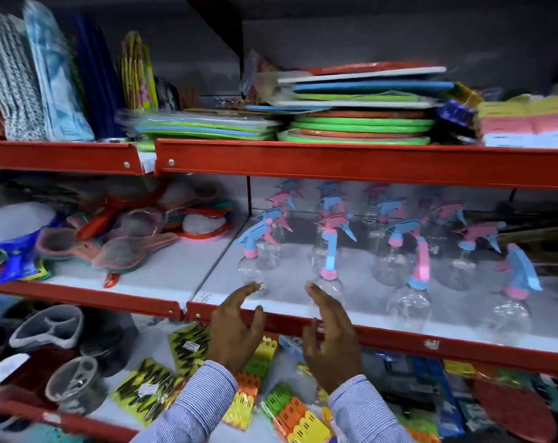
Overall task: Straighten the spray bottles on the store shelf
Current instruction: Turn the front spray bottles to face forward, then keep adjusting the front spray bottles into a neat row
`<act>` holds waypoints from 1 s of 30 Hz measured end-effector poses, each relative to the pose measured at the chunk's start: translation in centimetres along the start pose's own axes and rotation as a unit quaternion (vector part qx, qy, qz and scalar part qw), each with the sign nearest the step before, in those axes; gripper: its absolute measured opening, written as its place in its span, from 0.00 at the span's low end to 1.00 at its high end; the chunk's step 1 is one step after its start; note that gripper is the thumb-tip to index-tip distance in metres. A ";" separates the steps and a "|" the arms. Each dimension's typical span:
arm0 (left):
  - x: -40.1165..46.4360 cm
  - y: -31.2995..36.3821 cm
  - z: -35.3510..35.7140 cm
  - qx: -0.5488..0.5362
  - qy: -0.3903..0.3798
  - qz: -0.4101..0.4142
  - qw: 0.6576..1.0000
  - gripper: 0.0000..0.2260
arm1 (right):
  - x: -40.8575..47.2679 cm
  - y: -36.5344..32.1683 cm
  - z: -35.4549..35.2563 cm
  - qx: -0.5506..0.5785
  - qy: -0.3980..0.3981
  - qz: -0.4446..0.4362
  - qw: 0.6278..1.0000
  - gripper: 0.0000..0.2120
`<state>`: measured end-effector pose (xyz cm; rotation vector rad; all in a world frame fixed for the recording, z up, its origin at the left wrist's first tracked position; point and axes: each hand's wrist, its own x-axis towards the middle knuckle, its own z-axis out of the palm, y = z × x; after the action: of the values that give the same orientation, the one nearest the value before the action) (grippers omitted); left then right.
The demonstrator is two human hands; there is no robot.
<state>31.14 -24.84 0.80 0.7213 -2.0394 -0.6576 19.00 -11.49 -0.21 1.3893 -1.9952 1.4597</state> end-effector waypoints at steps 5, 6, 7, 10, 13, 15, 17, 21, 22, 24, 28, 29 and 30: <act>2.1 -2.4 -1.0 -0.009 -0.016 -0.026 0.999 0.27 | 2.4 -0.9 4.7 0.033 -0.137 0.090 0.986 0.30; 2.6 -2.9 -1.1 -0.006 -0.035 -0.033 0.999 0.29 | 2.9 -0.9 5.8 0.042 -0.149 0.117 0.981 0.30; 3.3 -3.4 -1.2 -0.007 -0.054 -0.040 0.998 0.31 | 3.6 -0.9 6.9 0.055 -0.156 0.150 0.975 0.31; 5.0 -4.8 -1.3 -0.020 -0.109 -0.051 0.993 0.35 | 5.8 -0.8 9.3 0.057 -0.172 0.234 0.955 0.31; 6.5 -6.2 -1.5 -0.038 -0.158 -0.062 0.985 0.36 | 7.4 -0.8 11.1 0.065 -0.181 0.270 0.943 0.31; 7.3 -6.5 -1.5 -0.051 -0.178 -0.060 0.981 0.33 | 8.0 -0.6 11.6 0.066 -0.186 0.280 0.940 0.31; 7.9 -6.8 -1.6 -0.070 -0.187 -0.048 0.979 0.27 | 8.4 -0.5 11.9 0.051 -0.181 0.279 0.942 0.30; 8.0 -7.1 -2.1 -0.091 -0.195 -0.041 0.976 0.25 | 8.5 -0.6 11.8 0.026 -0.179 0.271 0.945 0.25; 7.9 -7.1 -2.2 -0.093 -0.197 -0.040 0.975 0.25 | 8.3 -0.7 11.7 0.019 -0.181 0.268 0.946 0.24; 7.7 -7.1 -2.4 -0.096 -0.201 -0.035 0.974 0.25 | 8.0 -0.9 11.4 0.010 -0.185 0.264 0.946 0.25; 6.8 -7.1 -2.9 -0.102 -0.209 -0.030 0.972 0.26 | 7.1 -1.3 10.6 0.024 -0.194 0.277 0.941 0.27; 6.6 -7.1 -3.0 -0.101 -0.210 -0.029 0.972 0.25 | 6.8 -1.4 10.4 0.024 -0.193 0.278 0.941 0.27; 6.5 -7.0 -3.1 -0.098 -0.211 -0.029 0.972 0.25 | 6.4 -1.4 10.3 0.023 -0.193 0.278 0.941 0.27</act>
<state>32.43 -34.76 1.10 0.5601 -2.2967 -1.1063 19.90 -23.66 0.61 1.2599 -2.7944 1.5383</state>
